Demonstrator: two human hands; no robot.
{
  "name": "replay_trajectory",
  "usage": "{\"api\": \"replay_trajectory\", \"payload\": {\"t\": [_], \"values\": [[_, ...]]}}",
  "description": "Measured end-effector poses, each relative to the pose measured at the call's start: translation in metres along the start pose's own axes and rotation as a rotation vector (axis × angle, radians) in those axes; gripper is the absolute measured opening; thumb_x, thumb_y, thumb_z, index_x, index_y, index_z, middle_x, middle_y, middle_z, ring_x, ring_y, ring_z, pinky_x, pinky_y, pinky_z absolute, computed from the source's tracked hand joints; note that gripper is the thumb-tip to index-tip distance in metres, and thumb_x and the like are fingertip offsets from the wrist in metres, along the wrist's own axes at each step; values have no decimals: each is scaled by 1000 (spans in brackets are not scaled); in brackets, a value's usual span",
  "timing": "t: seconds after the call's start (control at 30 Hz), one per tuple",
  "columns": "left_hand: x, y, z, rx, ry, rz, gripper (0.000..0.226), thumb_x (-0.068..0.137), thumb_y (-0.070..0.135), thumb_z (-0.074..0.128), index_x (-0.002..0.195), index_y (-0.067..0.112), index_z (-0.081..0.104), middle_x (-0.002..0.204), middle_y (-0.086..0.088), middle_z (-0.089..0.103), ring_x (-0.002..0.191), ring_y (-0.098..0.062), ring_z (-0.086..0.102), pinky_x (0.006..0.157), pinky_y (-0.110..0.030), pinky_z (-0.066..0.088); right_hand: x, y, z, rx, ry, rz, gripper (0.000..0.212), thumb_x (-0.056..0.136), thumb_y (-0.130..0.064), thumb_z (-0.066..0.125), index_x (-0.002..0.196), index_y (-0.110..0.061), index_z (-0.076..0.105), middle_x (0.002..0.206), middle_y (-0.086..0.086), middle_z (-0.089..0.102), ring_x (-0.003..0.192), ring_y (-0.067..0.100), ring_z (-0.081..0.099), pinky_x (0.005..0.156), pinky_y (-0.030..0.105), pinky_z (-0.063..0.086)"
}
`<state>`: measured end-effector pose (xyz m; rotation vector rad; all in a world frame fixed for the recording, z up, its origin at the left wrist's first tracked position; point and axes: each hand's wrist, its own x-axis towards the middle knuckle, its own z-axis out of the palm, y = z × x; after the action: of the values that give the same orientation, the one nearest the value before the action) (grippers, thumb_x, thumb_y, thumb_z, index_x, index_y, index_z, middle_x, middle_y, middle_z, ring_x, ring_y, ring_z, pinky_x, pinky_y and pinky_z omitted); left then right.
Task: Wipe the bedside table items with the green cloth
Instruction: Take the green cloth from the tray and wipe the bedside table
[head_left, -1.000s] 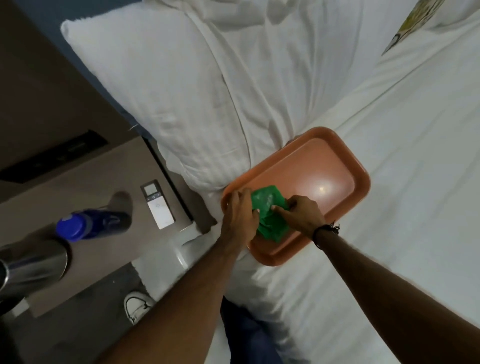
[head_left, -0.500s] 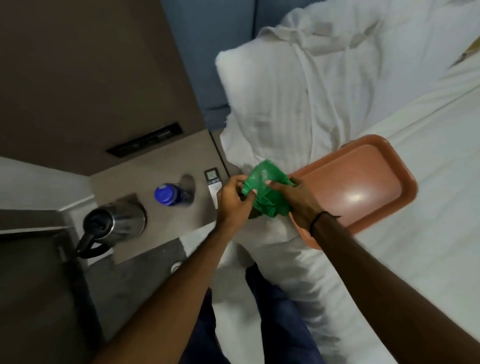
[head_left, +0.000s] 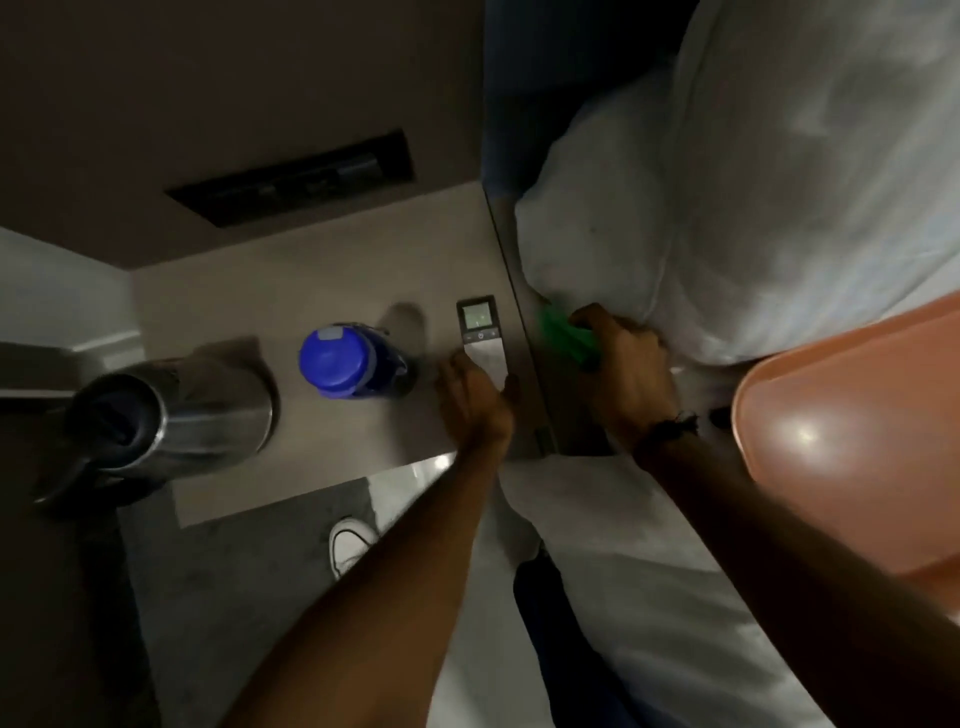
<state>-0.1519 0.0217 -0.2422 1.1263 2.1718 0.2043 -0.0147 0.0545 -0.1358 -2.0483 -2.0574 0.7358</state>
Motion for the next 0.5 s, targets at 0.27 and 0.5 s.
{"api": "replay_trajectory", "payload": {"t": [0.27, 0.5], "values": [[34, 2, 40, 234, 226, -110, 30, 104, 19, 37, 126, 6, 54, 126, -18, 60, 114, -33, 60, 83, -42, 53, -2, 13, 11, 20, 33, -7, 50, 70, 5, 70, 119, -3, 60, 109, 23, 70, 95, 41, 66, 73, 36, 51], [-24, -43, 17, -201, 27, 101, 67, 80, 43, 75, 128, 5, 47, 128, -16, 47, 107, -34, 59, 86, -38, 55, -12, 8, 8, 89, 32, -13, 44, 69, 9, 69, 113, 2, 68, 109, 24, 70, 99, 41, 65, 81, 38, 53]]}}
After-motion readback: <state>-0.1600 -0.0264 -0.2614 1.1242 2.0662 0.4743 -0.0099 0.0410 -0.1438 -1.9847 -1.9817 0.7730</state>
